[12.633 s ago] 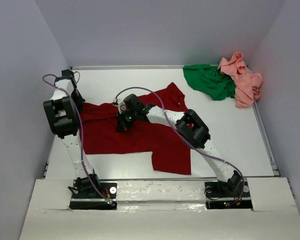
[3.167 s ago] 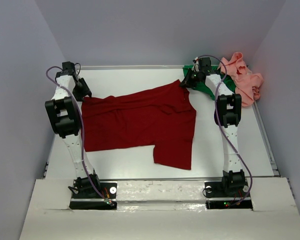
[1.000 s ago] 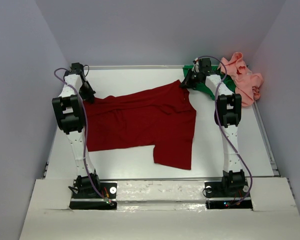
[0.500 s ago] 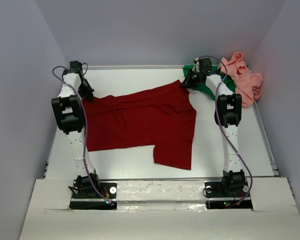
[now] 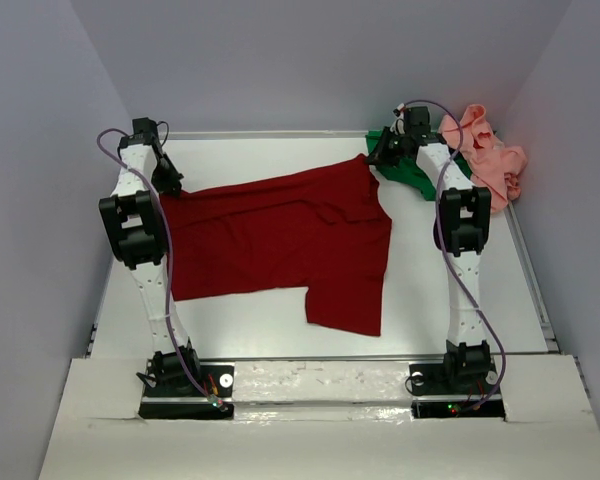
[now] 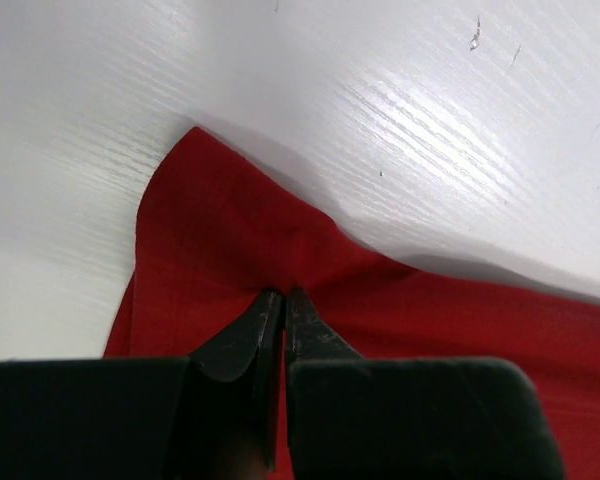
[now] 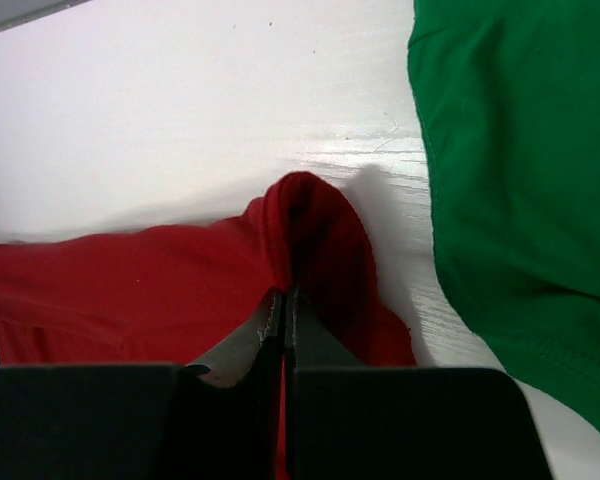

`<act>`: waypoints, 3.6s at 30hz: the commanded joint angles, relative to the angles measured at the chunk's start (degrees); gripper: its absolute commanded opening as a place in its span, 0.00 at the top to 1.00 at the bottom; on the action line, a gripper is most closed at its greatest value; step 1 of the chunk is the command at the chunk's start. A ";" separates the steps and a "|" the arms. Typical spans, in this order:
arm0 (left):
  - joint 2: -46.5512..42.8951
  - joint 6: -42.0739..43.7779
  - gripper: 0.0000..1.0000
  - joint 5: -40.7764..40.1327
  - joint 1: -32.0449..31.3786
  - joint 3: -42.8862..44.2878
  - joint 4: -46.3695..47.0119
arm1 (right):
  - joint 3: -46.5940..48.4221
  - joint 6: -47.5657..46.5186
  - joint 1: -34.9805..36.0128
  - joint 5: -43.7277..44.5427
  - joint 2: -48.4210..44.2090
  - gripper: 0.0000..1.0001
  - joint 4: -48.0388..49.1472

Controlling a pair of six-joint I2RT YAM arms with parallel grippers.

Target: Fold and stack the t-shirts

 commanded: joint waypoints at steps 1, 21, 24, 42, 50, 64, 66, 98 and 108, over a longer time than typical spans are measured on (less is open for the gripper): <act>-2.18 -0.22 0.87 -0.76 0.82 2.66 0.49 | 0.33 -0.04 -1.61 2.73 -3.92 1.00 2.93; 2.47 -3.38 0.80 0.91 0.12 6.00 6.20 | 5.96 1.28 -1.61 5.28 0.21 1.00 6.53; 3.79 -3.64 0.80 1.00 -0.15 6.88 6.73 | 5.70 0.93 -1.61 5.37 0.47 1.00 7.85; 0.55 -1.89 0.77 -3.83 0.03 5.48 6.38 | -2.29 -1.62 -2.14 8.53 -5.76 0.39 8.99; -11.91 -1.27 0.69 -3.31 0.12 -7.25 8.13 | -15.29 -3.64 -2.14 3.88 -19.38 0.39 6.80; -18.62 -1.01 0.61 5.12 2.31 -23.08 10.86 | -37.64 -2.06 -1.61 -3.42 -28.27 0.45 6.97; -18.97 -1.10 0.59 6.53 3.54 -24.75 11.56 | -36.94 -2.58 -1.61 -3.60 -26.70 0.47 7.06; -12.56 -0.74 0.53 15.15 7.41 -30.11 21.84 | -10.05 -0.39 -1.61 -5.18 -9.03 0.47 7.41; -11.68 -2.32 0.53 17.17 7.41 -31.52 26.24 | -5.29 0.23 -1.61 -4.92 -6.82 0.47 6.45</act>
